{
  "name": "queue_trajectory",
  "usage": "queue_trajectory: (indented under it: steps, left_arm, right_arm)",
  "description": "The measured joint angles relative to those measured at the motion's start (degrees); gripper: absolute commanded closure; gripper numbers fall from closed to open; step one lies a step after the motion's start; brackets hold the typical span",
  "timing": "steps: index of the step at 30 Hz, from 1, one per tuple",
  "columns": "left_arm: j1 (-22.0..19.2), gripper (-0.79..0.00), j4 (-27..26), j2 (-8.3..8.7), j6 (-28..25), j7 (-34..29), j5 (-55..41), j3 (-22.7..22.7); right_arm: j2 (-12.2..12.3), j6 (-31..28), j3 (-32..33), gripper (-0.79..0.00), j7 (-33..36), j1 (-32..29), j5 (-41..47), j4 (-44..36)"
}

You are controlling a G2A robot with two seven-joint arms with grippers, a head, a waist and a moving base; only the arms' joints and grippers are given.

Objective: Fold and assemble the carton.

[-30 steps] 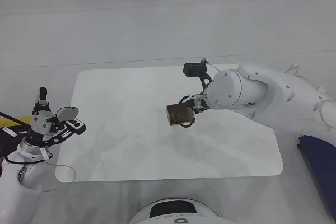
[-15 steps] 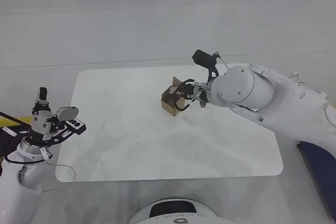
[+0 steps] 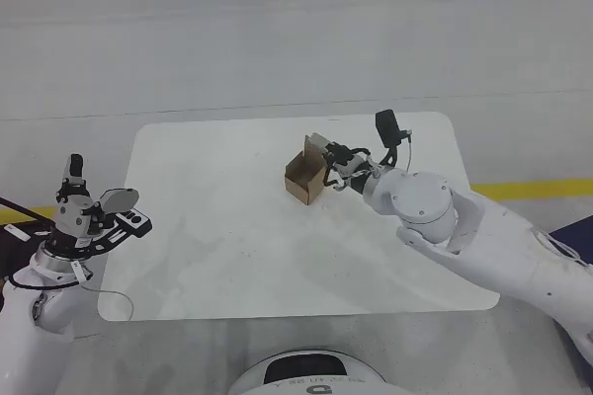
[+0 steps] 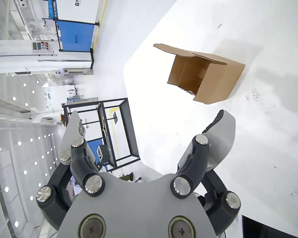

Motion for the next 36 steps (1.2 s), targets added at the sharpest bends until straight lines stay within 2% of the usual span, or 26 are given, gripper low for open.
queue_trajectory:
  steps: [3, 5, 6, 7, 10, 16, 21, 22, 26, 29, 34, 36]
  left_arm:
    - [0.0, -0.785, 0.0, 0.0, 0.0, 0.0, 0.0, 0.0]
    - [0.0, -0.785, 0.0, 0.0, 0.0, 0.0, 0.0, 0.0]
    - [0.0, -0.785, 0.0, 0.0, 0.0, 0.0, 0.0, 0.0]
    - [0.0, -0.785, 0.0, 0.0, 0.0, 0.0, 0.0, 0.0]
    - [0.0, -0.785, 0.0, 0.0, 0.0, 0.0, 0.0, 0.0]
    - [0.0, -0.785, 0.0, 0.0, 0.0, 0.0, 0.0, 0.0]
    - [0.0, -0.785, 0.0, 0.0, 0.0, 0.0, 0.0, 0.0]
    - [0.0, -0.785, 0.0, 0.0, 0.0, 0.0, 0.0, 0.0]
    - [0.0, -0.785, 0.0, 0.0, 0.0, 0.0, 0.0, 0.0]
    - [0.0, -0.785, 0.0, 0.0, 0.0, 0.0, 0.0, 0.0]
    - [0.0, -0.785, 0.0, 0.0, 0.0, 0.0, 0.0, 0.0]
    - [0.0, -0.785, 0.0, 0.0, 0.0, 0.0, 0.0, 0.0]
  right_arm:
    - [-0.1, 0.3, -0.4, -0.785, -0.5, -0.2, -0.4, 0.0]
    - [-0.6, 3.3, -3.6, -0.785, -2.3, -0.6, -3.6, 0.5]
    - [-1.3, 6.0, -6.7, -0.757, -2.6, -0.7, -8.1, 1.7]
    - [-2.0, 7.2, -8.6, -0.68, -1.8, -0.7, -12.0, 3.2]
    - [-4.6, 8.2, -12.0, -0.514, 0.2, -0.3, -20.4, 7.7]
    - [-9.2, 11.5, -15.8, -0.483, 0.0, 1.8, -28.9, 9.8]
    - [-14.3, 21.3, -18.4, -0.391, -1.9, 3.9, -34.2, 14.9]
    - [-15.4, 22.2, -18.8, -0.391, -1.8, 4.1, -34.5, 16.2]
    - [-19.3, 22.5, -20.5, -0.499, 0.6, 5.4, -36.0, 20.1]
    - [-21.3, 22.4, -20.5, -0.514, 2.0, 5.9, -37.0, 21.9]
    - [-23.9, 22.4, -20.8, -0.345, 1.9, 5.8, -40.2, 26.3]
    - [-24.8, 22.4, -20.8, -0.234, 2.7, 5.8, -41.0, 27.7]
